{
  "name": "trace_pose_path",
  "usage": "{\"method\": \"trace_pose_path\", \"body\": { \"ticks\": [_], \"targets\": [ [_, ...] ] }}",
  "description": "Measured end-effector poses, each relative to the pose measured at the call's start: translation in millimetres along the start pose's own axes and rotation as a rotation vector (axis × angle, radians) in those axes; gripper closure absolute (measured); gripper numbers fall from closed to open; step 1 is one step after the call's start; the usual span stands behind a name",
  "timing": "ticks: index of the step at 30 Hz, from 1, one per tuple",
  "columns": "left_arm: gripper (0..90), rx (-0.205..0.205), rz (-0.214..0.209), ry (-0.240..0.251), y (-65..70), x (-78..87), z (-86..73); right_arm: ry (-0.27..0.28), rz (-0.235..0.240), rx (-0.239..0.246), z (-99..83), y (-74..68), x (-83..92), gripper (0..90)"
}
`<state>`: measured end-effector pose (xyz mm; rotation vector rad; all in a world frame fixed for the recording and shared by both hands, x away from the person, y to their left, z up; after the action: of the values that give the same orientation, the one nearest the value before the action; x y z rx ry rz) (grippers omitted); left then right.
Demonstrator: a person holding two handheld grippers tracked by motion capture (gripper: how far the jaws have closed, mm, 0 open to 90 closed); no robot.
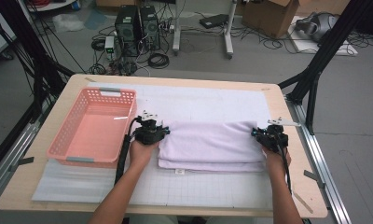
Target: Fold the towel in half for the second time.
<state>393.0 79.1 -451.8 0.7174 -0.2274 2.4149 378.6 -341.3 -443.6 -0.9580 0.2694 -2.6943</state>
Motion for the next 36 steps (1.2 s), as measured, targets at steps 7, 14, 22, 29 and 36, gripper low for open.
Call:
{"method": "trace_pose_path", "body": {
  "ticks": [7, 14, 22, 29, 36],
  "targets": [
    [47.1, 0.002, -0.053, 0.03, 5.7, 14.6, 1.1, 0.018, 0.009, -0.036, 1.0, 1.2, 14.8, 49.8],
    [41.5, -0.061, -0.107, 0.043, 20.5, 26.9, -5.4, 0.037, 0.07, -0.02, -13.4, -1.2, 35.6, 47.1],
    [40.0, -0.08, -0.139, 0.029, 23.6, 39.5, -13.8, 0.022, 0.093, -0.005, -31.6, -0.6, 51.8, 47.2],
    [36.2, -0.082, -0.17, 0.001, 31.4, 49.6, -29.6, 0.027, 0.105, 0.002, -42.7, -0.6, 68.4, 49.5],
    [54.1, -0.056, -0.181, -0.019, 31.0, 60.0, -45.5, 0.0, 0.097, 0.011, -54.2, -1.0, 78.2, 53.7]
  ]
}}
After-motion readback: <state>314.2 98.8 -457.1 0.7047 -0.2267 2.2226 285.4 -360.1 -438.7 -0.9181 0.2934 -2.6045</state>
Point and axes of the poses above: each handheld gripper's, and its own axes: x roughly backward along the jaws, z roughly out of its top, y roughly to its right, the point moved 2 cm from there along -x, roughly forward along the jaws, and after that the axes turned 14 degrees about -x, right-handed, at the moved point
